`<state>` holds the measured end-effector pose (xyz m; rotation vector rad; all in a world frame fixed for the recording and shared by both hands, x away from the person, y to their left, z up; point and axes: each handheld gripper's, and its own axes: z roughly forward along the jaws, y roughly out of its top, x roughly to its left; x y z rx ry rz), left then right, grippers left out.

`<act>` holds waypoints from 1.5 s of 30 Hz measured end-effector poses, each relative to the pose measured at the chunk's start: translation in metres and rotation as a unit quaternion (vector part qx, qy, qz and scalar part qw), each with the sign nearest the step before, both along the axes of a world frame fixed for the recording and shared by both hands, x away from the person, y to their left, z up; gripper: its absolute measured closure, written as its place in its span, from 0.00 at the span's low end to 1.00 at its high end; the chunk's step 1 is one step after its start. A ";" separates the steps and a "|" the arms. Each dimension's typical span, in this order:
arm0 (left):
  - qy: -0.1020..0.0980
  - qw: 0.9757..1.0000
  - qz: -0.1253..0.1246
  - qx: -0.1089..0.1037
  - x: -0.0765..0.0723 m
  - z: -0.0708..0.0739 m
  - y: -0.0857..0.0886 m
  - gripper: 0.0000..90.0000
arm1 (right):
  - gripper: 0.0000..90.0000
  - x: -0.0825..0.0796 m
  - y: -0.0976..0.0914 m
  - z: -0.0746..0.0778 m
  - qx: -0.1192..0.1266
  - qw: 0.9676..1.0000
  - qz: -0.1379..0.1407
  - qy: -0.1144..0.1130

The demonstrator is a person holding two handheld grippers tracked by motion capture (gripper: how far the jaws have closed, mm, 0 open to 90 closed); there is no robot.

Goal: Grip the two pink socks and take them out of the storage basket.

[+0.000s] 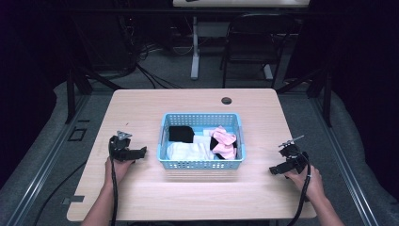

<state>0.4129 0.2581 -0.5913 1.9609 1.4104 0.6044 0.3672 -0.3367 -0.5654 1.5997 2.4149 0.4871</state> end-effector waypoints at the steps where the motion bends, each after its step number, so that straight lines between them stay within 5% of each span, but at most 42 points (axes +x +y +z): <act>1: 0.000 1.000 0.000 0.000 0.000 0.000 0.000 0.07 | 0.00 0.000 -0.001 0.001 0.000 1.000 0.006 0.006; 22: 0.001 1.000 0.001 0.001 -0.003 0.000 -0.001 0.08 | 0.00 0.003 -0.001 0.003 -0.011 1.000 0.018 0.016; 27: 0.001 1.000 -0.001 0.002 -0.004 0.000 -0.001 0.08 | 0.00 0.002 0.001 0.001 -0.009 1.000 -0.013 0.000; 34: 0.002 1.000 -0.003 0.000 -0.003 0.000 -0.001 0.08 | 0.00 0.005 0.001 0.002 -0.015 1.000 0.001 0.013; 38: 0.000 1.000 -0.005 0.000 -0.003 0.000 -0.001 0.08 | 0.00 0.005 0.001 -0.001 0.003 1.000 -0.012 -0.006; 41: 0.001 1.000 -0.008 0.001 -0.002 0.000 -0.001 0.08 | 0.00 0.007 0.002 0.002 -0.015 1.000 -0.006 0.018; 45: 0.002 1.000 -0.011 0.002 -0.001 0.000 -0.002 0.08 | 0.00 0.005 0.001 0.004 -0.008 0.999 0.003 0.034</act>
